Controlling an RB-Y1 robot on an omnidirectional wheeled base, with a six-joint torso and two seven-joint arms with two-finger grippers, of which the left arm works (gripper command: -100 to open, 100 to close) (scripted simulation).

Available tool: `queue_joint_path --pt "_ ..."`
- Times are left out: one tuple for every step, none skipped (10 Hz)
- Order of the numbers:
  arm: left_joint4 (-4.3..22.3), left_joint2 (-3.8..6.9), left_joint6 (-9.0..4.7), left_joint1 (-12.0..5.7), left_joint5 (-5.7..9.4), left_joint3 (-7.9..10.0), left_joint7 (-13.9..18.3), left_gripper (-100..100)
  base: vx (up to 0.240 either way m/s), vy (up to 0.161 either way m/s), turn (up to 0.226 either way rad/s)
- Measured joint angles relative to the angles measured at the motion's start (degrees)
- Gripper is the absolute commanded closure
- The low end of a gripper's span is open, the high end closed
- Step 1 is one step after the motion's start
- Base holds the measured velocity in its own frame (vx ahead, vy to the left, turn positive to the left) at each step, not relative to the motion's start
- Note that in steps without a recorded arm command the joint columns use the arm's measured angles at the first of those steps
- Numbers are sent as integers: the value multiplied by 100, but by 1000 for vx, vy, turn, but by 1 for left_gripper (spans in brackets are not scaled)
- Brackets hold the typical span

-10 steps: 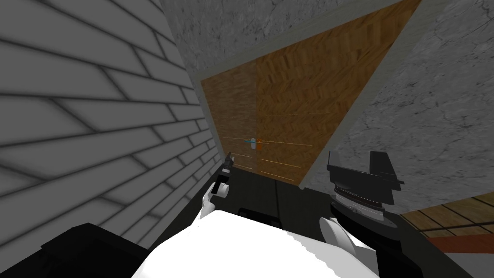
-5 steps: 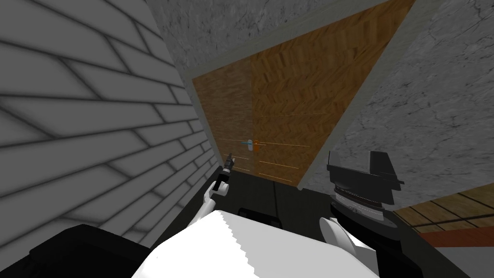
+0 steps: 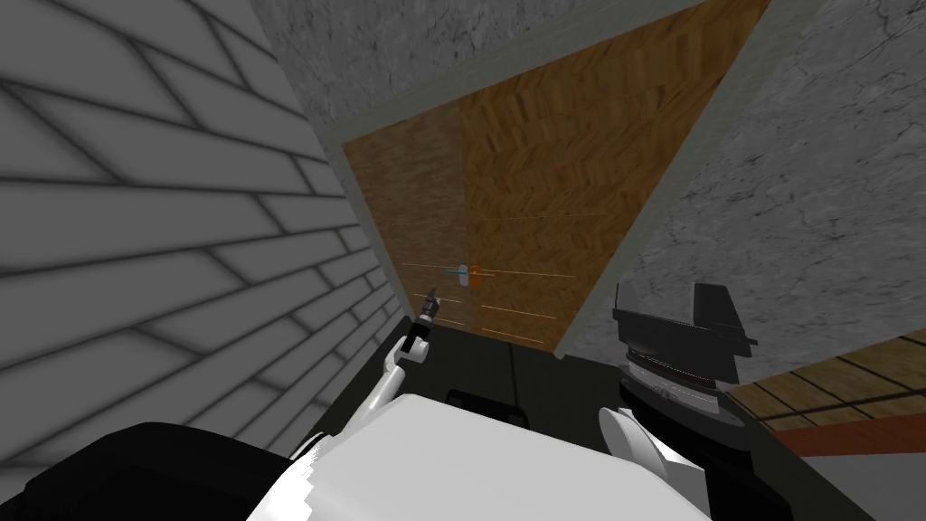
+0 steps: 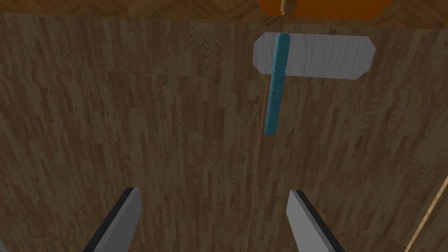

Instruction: Pull the door open

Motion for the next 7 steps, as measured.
queue_joint_path --pt "111 23 36 -61 4 -7 29 -100 94 0 -59" --pt "249 44 45 -121 6 -16 58 -100 102 -6 -64" --pt "348 83 69 -170 14 -21 96 -100 106 -13 -60" --pt "450 122 96 -225 23 -25 135 -100 101 -3 -60" --pt "586 150 96 -284 28 -33 170 -100 136 2 -93" --pt "727 215 110 -340 42 -44 228 -100 174 -14 -90" --pt "856 252 161 -413 50 -48 276 -100 160 -14 -56"
